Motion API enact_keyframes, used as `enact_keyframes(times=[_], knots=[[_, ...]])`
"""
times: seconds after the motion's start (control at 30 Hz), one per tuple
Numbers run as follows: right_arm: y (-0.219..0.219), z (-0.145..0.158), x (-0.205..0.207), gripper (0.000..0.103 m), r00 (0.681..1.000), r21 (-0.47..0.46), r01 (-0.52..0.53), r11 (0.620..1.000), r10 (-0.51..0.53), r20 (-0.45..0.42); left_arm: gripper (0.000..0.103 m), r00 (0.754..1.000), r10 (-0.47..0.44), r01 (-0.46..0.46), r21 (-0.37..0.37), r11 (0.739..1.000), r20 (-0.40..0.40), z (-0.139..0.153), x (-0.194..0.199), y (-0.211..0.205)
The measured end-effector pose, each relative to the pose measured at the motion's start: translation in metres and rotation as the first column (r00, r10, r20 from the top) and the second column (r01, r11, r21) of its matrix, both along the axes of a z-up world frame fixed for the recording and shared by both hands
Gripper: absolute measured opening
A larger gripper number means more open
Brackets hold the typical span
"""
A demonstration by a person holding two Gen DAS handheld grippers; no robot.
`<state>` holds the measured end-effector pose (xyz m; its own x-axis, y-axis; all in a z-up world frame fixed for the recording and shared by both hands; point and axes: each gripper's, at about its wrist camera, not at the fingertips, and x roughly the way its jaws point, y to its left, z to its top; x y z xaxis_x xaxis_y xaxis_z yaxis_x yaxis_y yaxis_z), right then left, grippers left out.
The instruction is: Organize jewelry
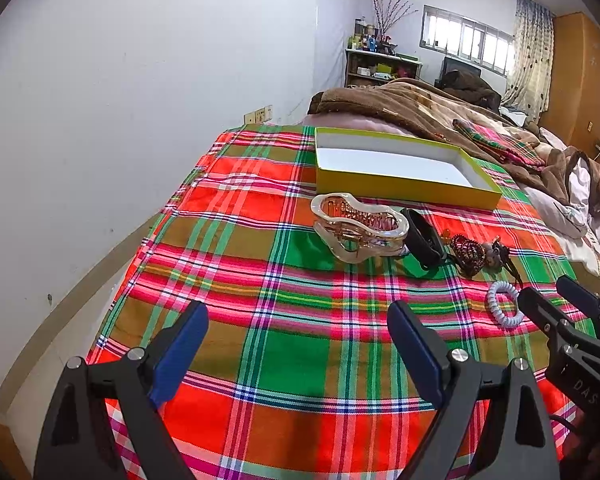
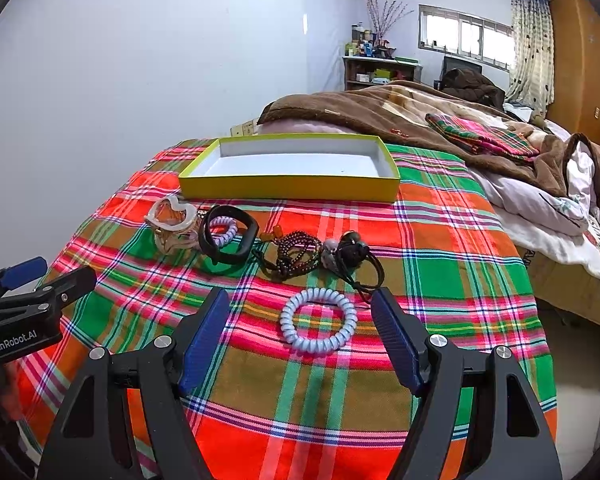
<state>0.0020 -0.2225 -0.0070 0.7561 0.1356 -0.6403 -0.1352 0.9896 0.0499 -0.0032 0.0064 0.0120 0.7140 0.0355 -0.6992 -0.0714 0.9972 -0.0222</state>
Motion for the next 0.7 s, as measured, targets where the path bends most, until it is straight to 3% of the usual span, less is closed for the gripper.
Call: enact_keyframes(times=[0.7], knots=[[0.0016,0.0023,0.0001,0.073,1.0,-0.007,-0.001,1.0,0.001,0.005,0.092,1.0,-0.001,0.001,0.002,1.0,0.0,-0.0012,0.0001,-0.0012]])
